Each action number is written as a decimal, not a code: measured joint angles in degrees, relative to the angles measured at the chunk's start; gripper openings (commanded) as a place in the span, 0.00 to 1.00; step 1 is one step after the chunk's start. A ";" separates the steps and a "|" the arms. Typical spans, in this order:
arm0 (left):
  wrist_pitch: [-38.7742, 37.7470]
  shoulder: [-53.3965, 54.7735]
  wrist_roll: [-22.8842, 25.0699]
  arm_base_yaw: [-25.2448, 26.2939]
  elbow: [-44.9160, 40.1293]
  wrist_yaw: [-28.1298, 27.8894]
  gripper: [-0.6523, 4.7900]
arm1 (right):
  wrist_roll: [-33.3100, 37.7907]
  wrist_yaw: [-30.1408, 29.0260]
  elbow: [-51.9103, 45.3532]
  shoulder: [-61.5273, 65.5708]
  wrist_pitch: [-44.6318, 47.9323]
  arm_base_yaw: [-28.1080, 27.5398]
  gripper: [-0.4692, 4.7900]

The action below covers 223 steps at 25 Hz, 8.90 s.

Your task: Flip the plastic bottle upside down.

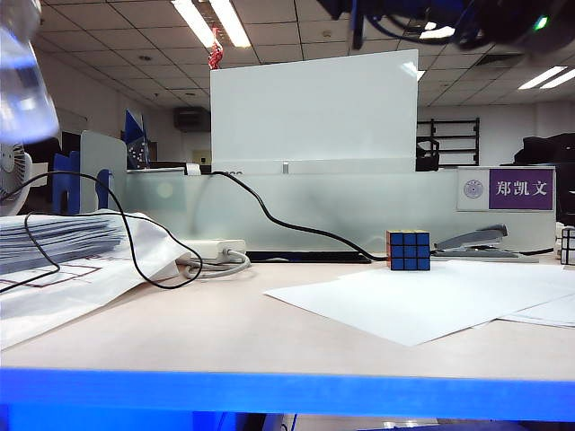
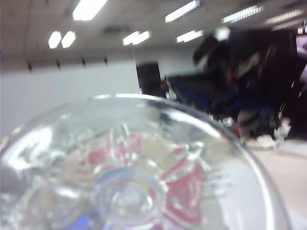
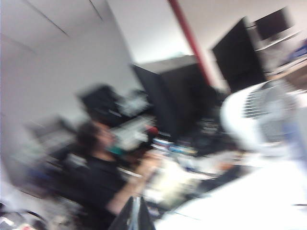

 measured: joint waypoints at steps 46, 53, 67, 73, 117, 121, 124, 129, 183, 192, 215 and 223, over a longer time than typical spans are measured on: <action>32.39 95.23 -3.34 -17.70 41.18 13.97 0.11 | -41.27 52.96 -12.96 -69.13 -120.87 29.75 0.07; 33.73 95.21 -2.29 -17.94 41.40 14.08 0.11 | -40.85 52.96 -16.81 -68.91 -118.84 30.27 0.07; 34.99 97.61 0.26 -18.18 41.57 14.14 0.11 | -41.79 53.20 -17.09 -68.91 -115.03 30.21 0.07; 36.72 98.53 0.39 -18.18 41.66 15.50 0.11 | -42.25 53.64 -17.09 -68.91 -114.79 30.23 0.07; 55.52 98.88 -6.80 -18.12 41.64 12.44 1.00 | -42.38 54.31 -17.09 -68.91 -112.24 30.23 0.07; 58.05 98.27 -7.85 -18.14 41.64 11.47 1.00 | -42.38 54.31 -17.09 -68.91 -110.25 30.23 0.07; 58.05 97.24 -8.24 -18.12 41.64 11.23 1.00 | -42.38 54.31 -17.09 -68.91 -109.13 30.21 0.07; 58.05 94.51 -8.39 -18.14 41.64 11.30 0.45 | -42.38 54.31 -17.11 -68.91 -106.20 30.21 0.07; -52.33 -10.34 -0.70 -18.27 21.14 -28.79 0.11 | -45.20 60.57 -50.34 -94.92 -56.11 22.91 0.07; -38.29 -10.36 -6.49 -18.27 6.64 -28.39 0.11 | -43.82 61.94 -53.99 -94.95 -55.17 22.91 0.07; -29.03 -10.40 -13.57 -18.27 -5.62 -26.97 0.11 | -42.58 61.86 -53.99 -94.99 -69.00 22.91 0.07; -29.03 -10.47 -12.57 -17.97 -5.62 -27.19 0.11 | -42.58 61.86 -53.99 -94.99 -69.00 22.91 0.07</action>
